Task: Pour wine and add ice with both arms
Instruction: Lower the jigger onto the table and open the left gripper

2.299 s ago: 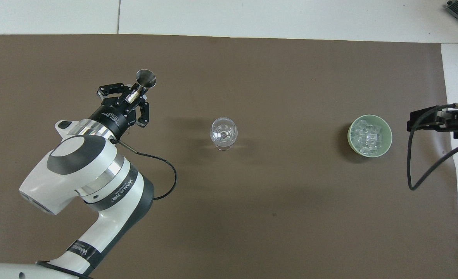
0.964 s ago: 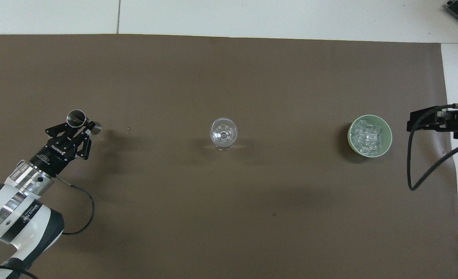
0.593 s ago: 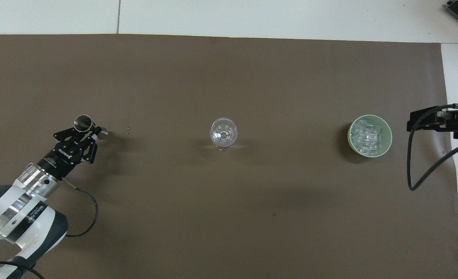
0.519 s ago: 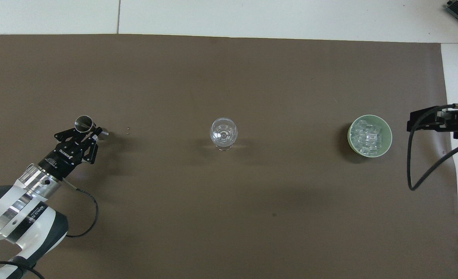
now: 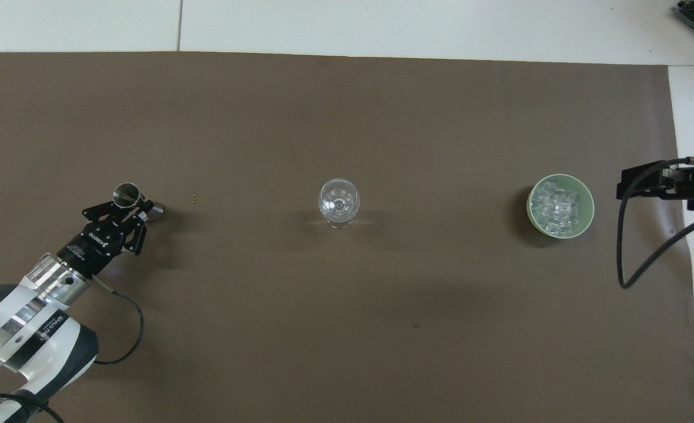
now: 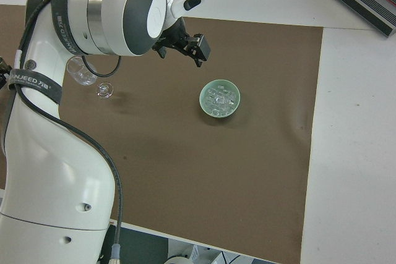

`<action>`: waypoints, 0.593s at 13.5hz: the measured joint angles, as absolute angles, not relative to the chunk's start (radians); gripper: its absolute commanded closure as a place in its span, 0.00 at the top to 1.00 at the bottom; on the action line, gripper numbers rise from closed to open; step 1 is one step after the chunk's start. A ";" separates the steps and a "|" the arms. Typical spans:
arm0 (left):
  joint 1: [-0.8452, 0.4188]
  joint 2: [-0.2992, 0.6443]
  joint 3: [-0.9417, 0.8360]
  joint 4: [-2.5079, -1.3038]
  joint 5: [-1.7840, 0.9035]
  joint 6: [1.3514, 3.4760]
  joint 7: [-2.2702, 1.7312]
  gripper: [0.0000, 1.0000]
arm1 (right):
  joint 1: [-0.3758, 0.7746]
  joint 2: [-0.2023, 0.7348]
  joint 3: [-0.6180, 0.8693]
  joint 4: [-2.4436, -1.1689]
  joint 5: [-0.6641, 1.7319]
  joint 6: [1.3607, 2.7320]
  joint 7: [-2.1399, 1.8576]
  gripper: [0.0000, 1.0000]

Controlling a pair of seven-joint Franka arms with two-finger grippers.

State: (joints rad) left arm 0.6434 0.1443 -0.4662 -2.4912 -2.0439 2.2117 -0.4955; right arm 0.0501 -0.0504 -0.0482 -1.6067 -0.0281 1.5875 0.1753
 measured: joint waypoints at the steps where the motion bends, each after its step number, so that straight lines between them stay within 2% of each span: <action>1: 0.644 0.146 -0.466 -2.491 -2.044 2.207 -0.495 0.00 | 0.050 -0.050 -0.048 -1.607 -0.028 1.587 0.175 1.00; 8: 0.644 0.157 -0.469 -2.491 -2.044 2.190 -0.495 0.01 | 0.050 -0.050 -0.048 -1.607 -0.028 1.587 0.175 1.00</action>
